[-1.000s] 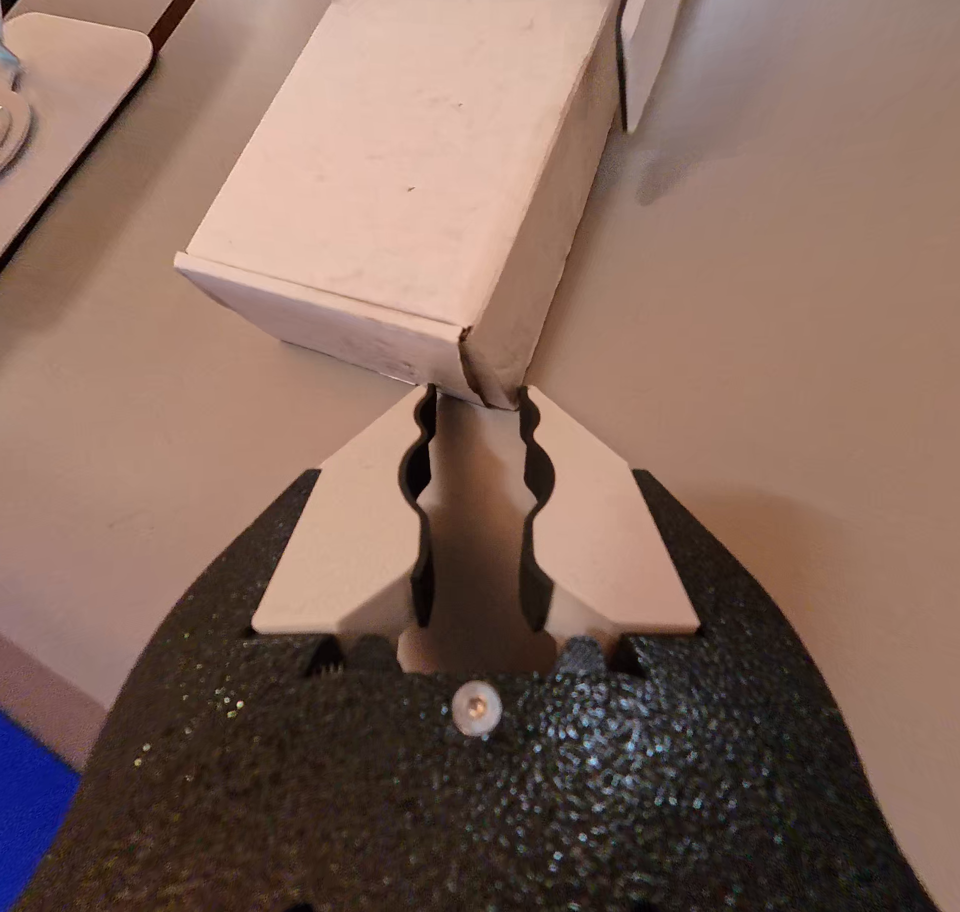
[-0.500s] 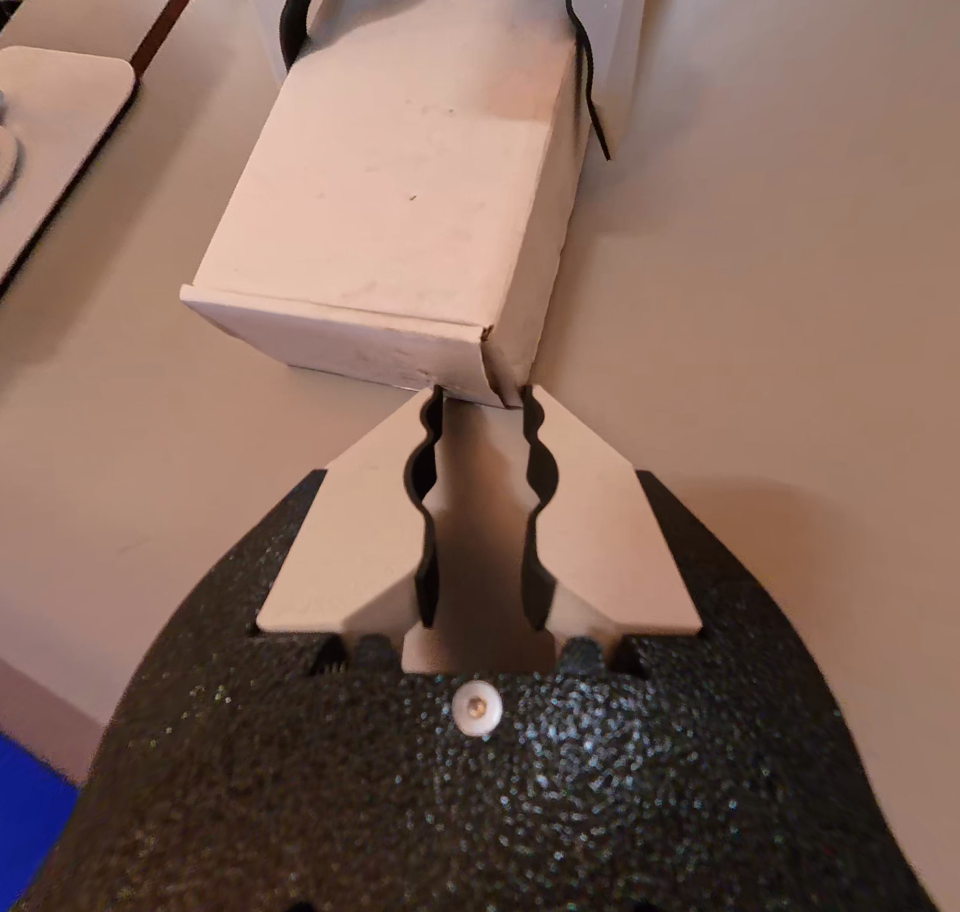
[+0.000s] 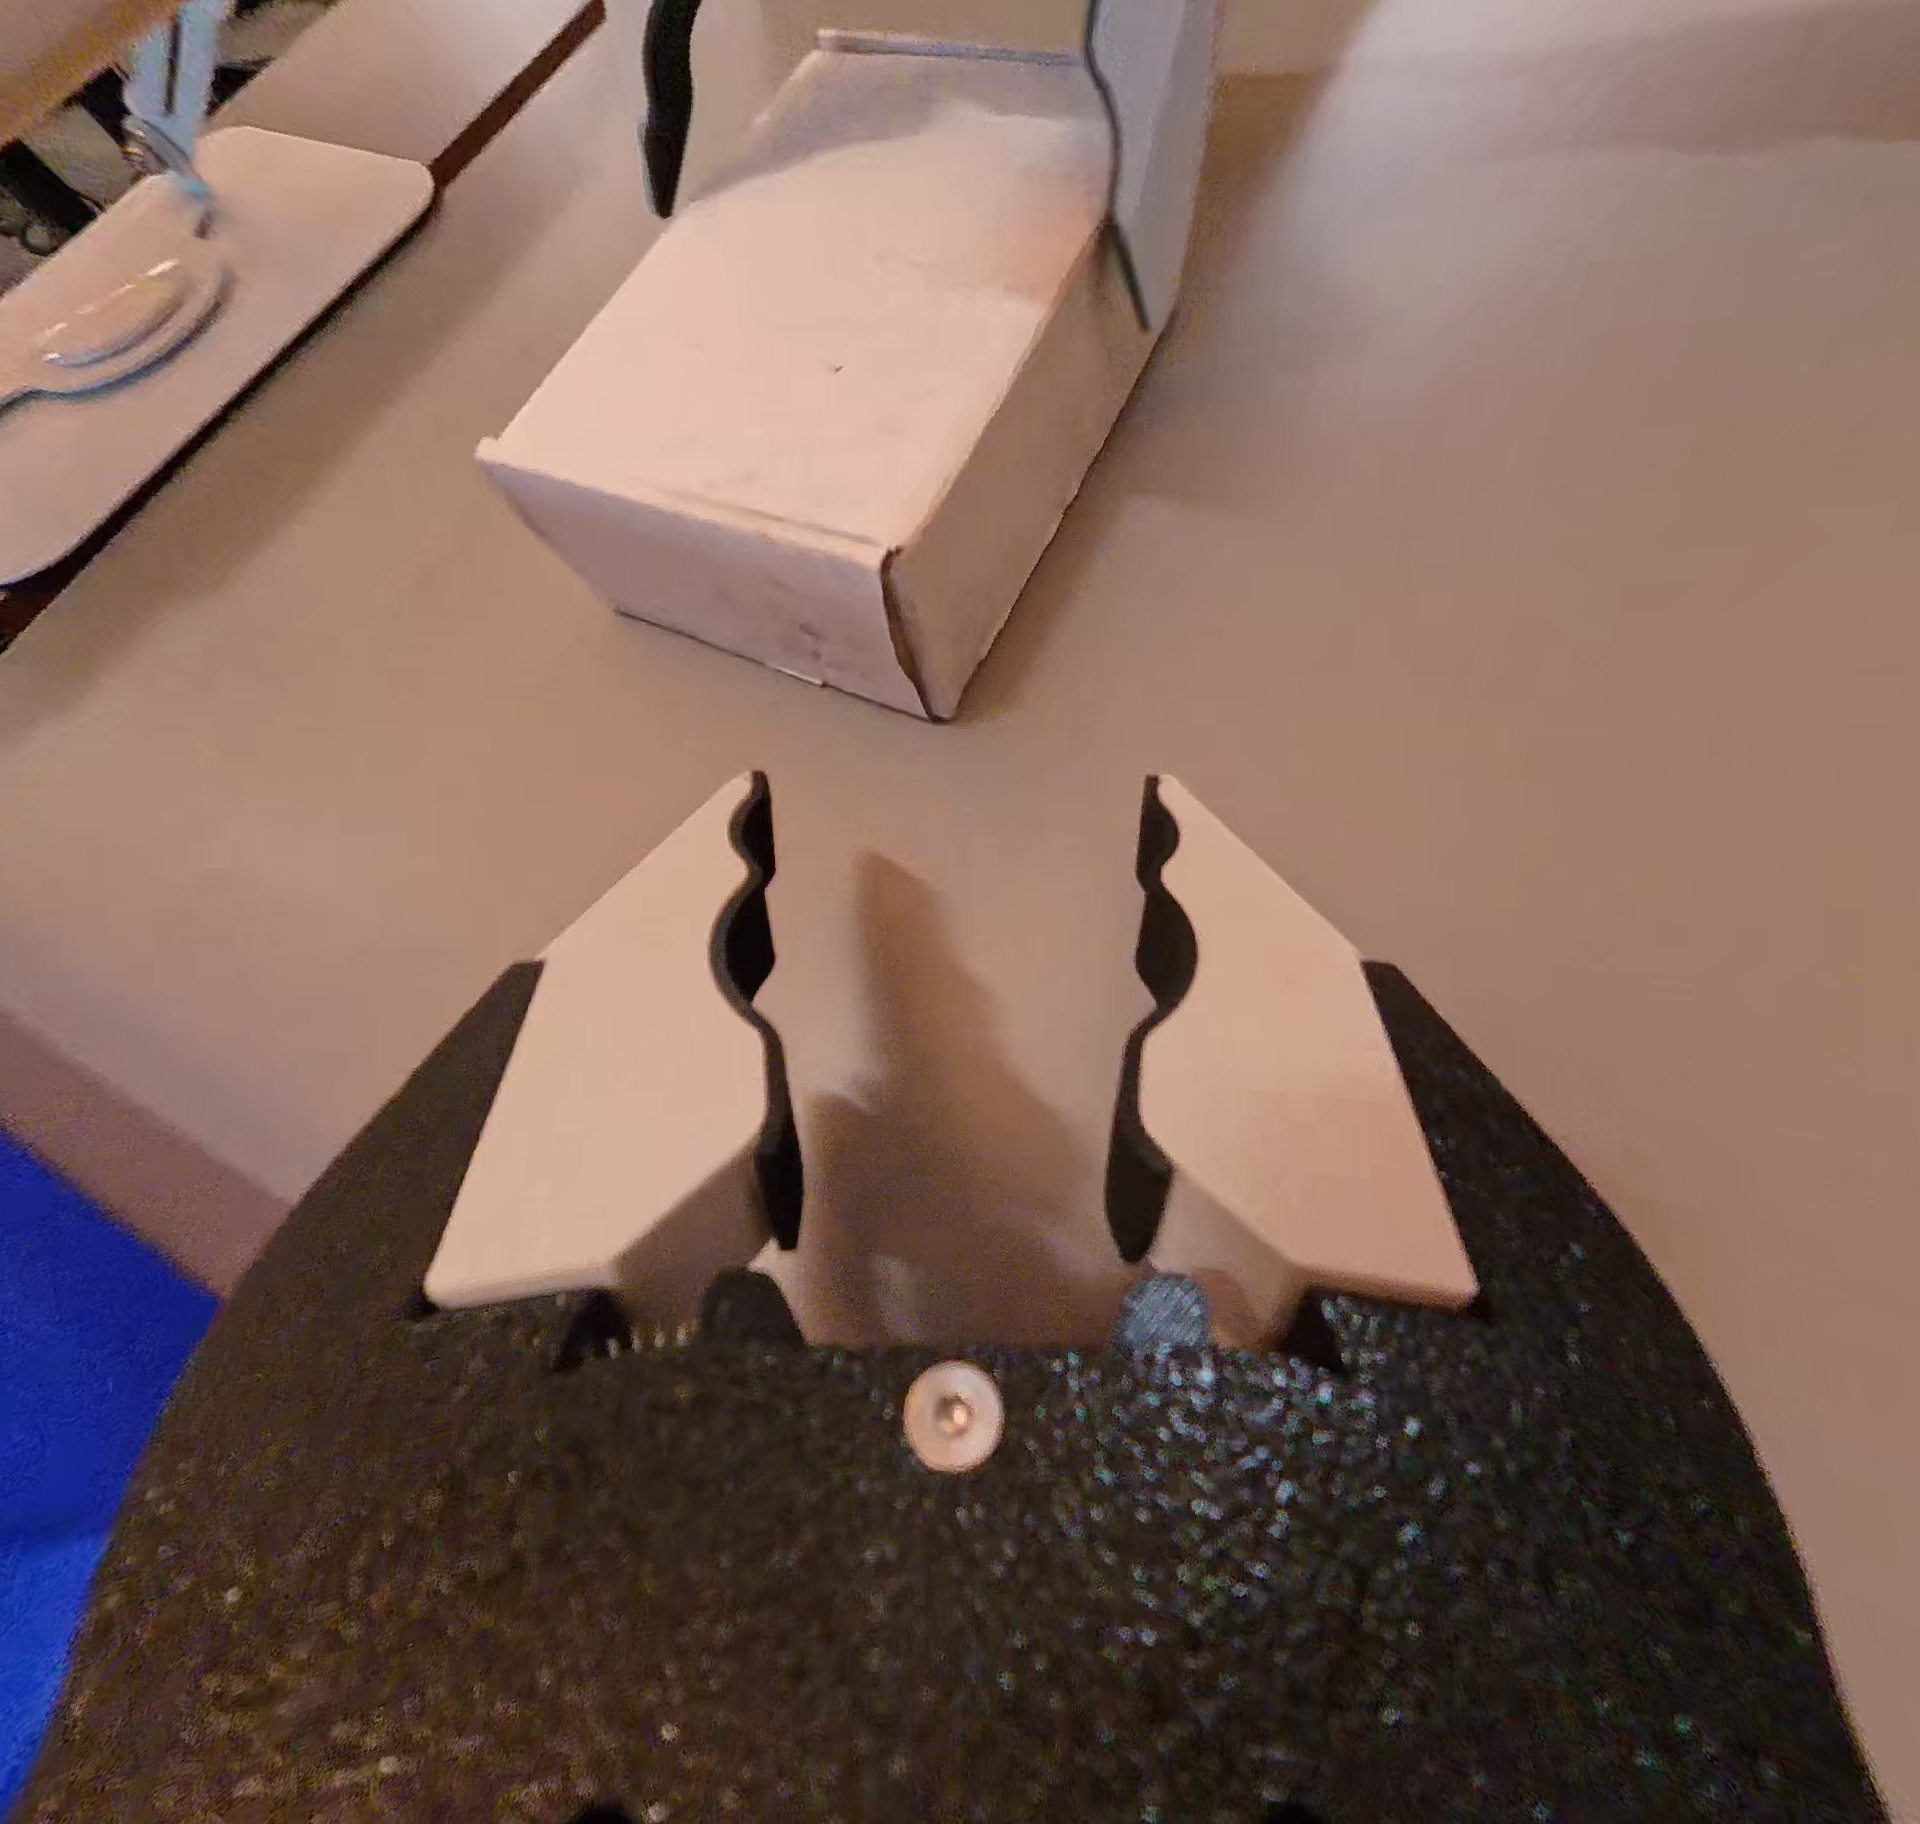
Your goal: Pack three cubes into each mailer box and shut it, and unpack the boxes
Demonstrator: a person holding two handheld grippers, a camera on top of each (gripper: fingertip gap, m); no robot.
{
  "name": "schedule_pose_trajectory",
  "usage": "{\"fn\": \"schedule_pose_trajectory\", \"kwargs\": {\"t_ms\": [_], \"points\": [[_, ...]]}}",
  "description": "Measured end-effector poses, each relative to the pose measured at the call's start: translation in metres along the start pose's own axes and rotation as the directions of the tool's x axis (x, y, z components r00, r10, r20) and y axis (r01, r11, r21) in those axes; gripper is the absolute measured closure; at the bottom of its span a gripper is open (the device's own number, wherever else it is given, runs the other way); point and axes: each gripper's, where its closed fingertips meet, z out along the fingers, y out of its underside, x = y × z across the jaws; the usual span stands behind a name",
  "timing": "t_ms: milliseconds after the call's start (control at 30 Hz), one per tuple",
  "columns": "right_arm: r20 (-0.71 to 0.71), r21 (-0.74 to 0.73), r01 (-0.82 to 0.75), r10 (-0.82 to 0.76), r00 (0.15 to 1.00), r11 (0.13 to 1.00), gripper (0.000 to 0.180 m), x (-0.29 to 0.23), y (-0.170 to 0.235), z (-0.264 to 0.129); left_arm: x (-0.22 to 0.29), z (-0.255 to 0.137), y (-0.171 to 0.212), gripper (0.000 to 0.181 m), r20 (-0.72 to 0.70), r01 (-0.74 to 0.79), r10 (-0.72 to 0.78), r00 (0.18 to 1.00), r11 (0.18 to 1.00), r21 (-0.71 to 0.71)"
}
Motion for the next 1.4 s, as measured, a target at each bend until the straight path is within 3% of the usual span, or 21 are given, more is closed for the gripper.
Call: {"fn": "schedule_pose_trajectory", "kwargs": {"t_ms": [100,233,433,533,633,767,867,1033,1233,1400], "points": [[0.034,-0.019,-0.043,0.044,0.998,0.999,0.059,-0.001,-0.009,0.004,0.009,-0.014,-0.001,0.113,-0.007,0.037,-0.037,0.999,0.997,0.062],[0.077,-0.127,-0.110,0.120,0.990,0.986,0.050,-0.002,-0.001,0.021,0.009,-0.019,0.005,0.113,0.002,0.043,-0.043,0.999,0.997,0.056],[0.051,-0.155,0.044,-0.037,0.998,0.987,0.051,-0.009,0.003,0.005,-0.001,-0.023,0.001,0.119,0.015,0.126,-0.129,0.991,0.984,0.129],[-0.004,-0.154,0.141,-0.143,0.990,0.978,0.050,-0.011,0.006,-0.047,-0.002,-0.027,-0.002,0.122,0.018,0.128,-0.132,0.991,0.979,0.159],[-0.077,-0.125,0.134,-0.144,0.986,0.983,0.050,-0.004,0.025,-0.121,0.004,-0.025,0.000,0.125,0.017,0.083,-0.086,0.996,0.987,0.138],[-0.177,-0.208,0.010,-0.048,0.983,0.978,0.050,0.015,0.112,-0.204,0.011,-0.017,0.007,0.125,0.012,0.033,-0.034,0.999,0.997,0.070],[-0.255,-0.276,-0.122,0.049,0.966,0.953,0.050,0.024,0.193,-0.237,0.011,-0.015,0.008,0.125,0.013,0.028,-0.029,0.999,0.998,0.055],[-0.276,-0.315,-0.241,0.154,0.949,0.918,0.050,0.018,0.286,-0.214,0.010,-0.018,0.007,0.127,0.002,0.057,-0.057,0.998,0.996,0.073],[-0.188,-0.258,-0.274,0.230,0.955,0.927,0.050,0.016,0.311,-0.147,0.010,-0.019,0.006,0.130,0.003,0.056,-0.056,0.998,0.995,0.084],[-0.124,-0.311,-0.236,0.207,0.970,0.920,0.050,0.017,0.329,-0.119,0.015,-0.016,0.008,0.132,0.019,-0.010,0.009,1.000,0.998,0.055]]}}
